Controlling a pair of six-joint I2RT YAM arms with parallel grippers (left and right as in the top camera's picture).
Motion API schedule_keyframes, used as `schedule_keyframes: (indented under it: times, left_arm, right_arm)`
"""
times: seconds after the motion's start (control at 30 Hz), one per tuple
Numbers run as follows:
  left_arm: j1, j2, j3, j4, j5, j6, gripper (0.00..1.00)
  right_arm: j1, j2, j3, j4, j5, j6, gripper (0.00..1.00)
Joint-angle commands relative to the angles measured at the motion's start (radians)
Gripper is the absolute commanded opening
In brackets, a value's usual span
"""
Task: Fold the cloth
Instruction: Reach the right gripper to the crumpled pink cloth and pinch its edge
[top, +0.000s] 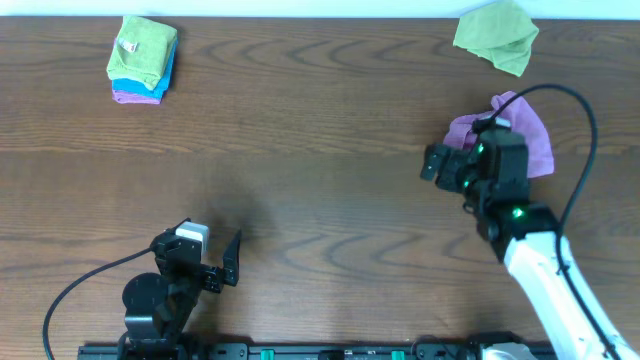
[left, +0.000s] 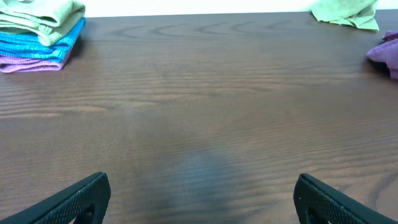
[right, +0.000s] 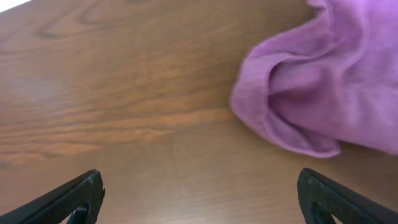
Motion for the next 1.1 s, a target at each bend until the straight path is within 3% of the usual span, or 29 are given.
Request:
schedule_keyframes:
  times: [0.0,0.13,0.4,0.67,1.07]
  left_arm:
    - [-0.004,-0.006,-0.022,-0.003,-0.007,0.011,0.95]
    - [-0.004,-0.006,-0.022,-0.003,-0.007,0.011,0.95]
    - [-0.004,-0.006,-0.022,-0.003,-0.007,0.011,0.95]
    - [-0.004,-0.006,-0.022,-0.003,-0.007,0.011,0.95]
    - [-0.004,-0.006,-0.022,-0.003,-0.007,0.011,0.95]
  right_arm:
    - [-0.019,0.008,0.051,-0.056,-0.002,-0.051,0.99]
    - [-0.018,-0.014,0.05,-0.128,0.001,-0.067,0.99]
    - [-0.025,0.012,0.075,-0.098,0.082,-0.208,0.99]
    - [-0.062,0.197,0.196,-0.193,0.106,-0.233,0.99]
    - [-0.061,0.403,0.267,-0.172,0.124,-0.244,0.94]
